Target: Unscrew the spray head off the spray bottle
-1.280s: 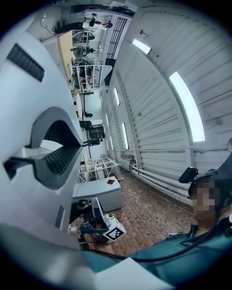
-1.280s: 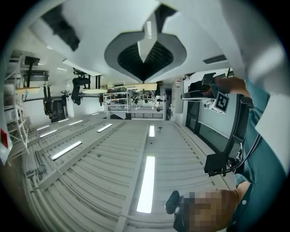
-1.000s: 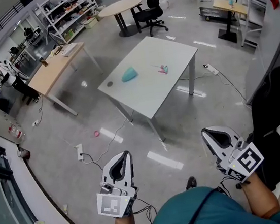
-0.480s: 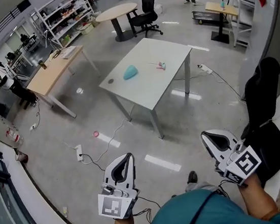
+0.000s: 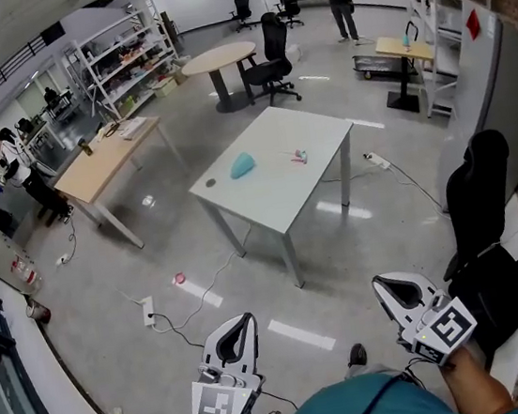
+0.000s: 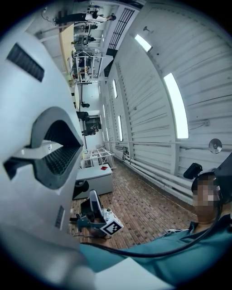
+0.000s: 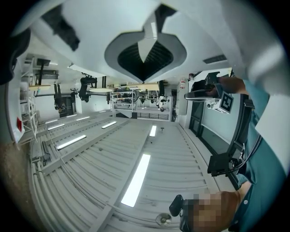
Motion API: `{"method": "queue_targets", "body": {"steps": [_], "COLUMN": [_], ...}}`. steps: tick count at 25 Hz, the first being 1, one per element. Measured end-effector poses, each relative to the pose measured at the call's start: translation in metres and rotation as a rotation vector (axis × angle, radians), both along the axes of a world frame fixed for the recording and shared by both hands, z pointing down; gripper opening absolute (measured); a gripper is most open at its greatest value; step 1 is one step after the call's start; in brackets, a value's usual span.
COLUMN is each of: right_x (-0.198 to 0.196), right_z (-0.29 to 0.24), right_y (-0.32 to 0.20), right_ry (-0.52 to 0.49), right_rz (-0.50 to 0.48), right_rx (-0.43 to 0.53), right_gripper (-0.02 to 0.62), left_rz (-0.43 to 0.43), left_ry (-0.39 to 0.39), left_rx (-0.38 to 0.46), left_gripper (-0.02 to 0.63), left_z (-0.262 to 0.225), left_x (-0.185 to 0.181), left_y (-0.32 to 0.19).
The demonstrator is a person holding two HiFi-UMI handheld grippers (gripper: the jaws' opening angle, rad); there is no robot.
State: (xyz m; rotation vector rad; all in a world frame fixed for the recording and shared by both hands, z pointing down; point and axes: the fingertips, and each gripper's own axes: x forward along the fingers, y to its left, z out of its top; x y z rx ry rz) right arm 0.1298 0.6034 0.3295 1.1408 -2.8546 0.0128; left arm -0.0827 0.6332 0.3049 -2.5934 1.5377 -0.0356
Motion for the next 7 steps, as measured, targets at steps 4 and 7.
{"method": "queue_targets", "body": {"steps": [4,7], "right_x": [-0.002,-0.008], "right_z": [0.005,0.015], "right_y": [0.007,0.019], "right_ry": [0.0,0.0], "right_rz": [0.004,0.008], "right_rx": [-0.014,-0.036], "right_gripper": [0.0,0.0], "left_rz": [-0.001,-0.003], "left_ry": [0.006,0.008], "left_rx": [-0.015,-0.033], "left_gripper": [0.005,0.005], "left_z": [0.005,0.013], "left_x": [-0.003,-0.01], "left_y": [0.008,0.02]}}
